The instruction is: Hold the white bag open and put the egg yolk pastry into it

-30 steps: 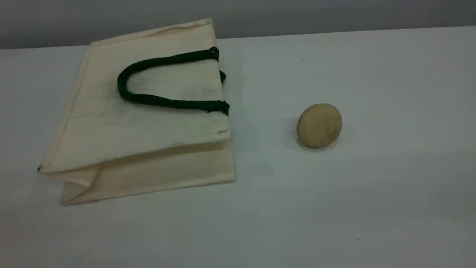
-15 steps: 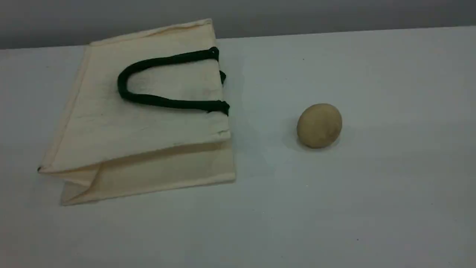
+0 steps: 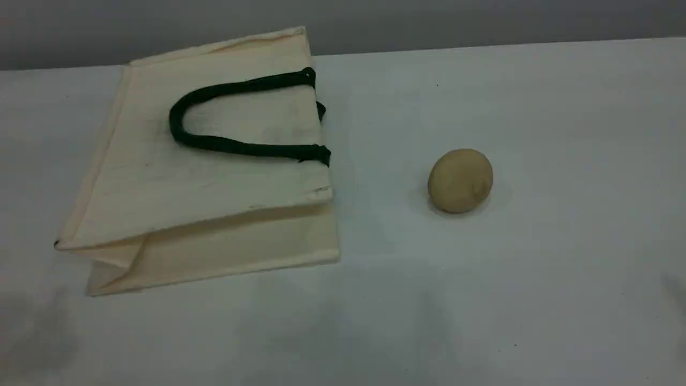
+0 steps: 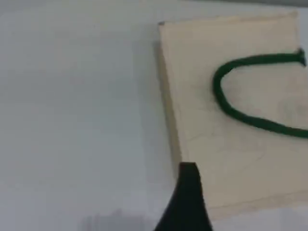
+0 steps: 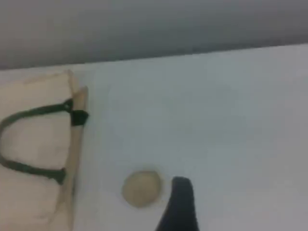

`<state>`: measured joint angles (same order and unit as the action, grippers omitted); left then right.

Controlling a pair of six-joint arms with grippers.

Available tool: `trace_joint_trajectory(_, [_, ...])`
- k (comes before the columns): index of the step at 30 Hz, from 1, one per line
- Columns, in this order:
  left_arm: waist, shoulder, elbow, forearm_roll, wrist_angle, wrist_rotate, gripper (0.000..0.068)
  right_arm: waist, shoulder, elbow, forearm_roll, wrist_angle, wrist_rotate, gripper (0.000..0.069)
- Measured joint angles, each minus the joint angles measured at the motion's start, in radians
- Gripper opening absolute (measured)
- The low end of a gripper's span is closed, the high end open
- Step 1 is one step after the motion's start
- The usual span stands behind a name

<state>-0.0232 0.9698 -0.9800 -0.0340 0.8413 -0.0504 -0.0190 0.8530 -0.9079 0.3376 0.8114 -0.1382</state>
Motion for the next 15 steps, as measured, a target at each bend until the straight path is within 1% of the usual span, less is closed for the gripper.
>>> trace_joint_trajectory(5, [0.000,0.228,-0.011,-0.001,-0.096,0.000,0.0548,0.000,0.052,-0.024,0.001,-0.106,-0.020,0.0568])
trace_joint_trajectory(9, [0.000,0.393,-0.011,-0.014,-0.195,0.000,0.0548,0.000,0.099,-0.047,0.006,-0.122,-0.021,0.0568])
trace_joint_trajectory(12, [0.000,0.511,-0.026,-0.029,-0.270,0.003,0.0548,0.000,0.138,-0.047,0.030,-0.168,-0.033,0.0568])
trace_joint_trajectory(15, [0.000,0.625,-0.066,-0.040,-0.302,0.003,0.0548,0.000,0.179,-0.047,0.034,-0.198,-0.060,0.0568])
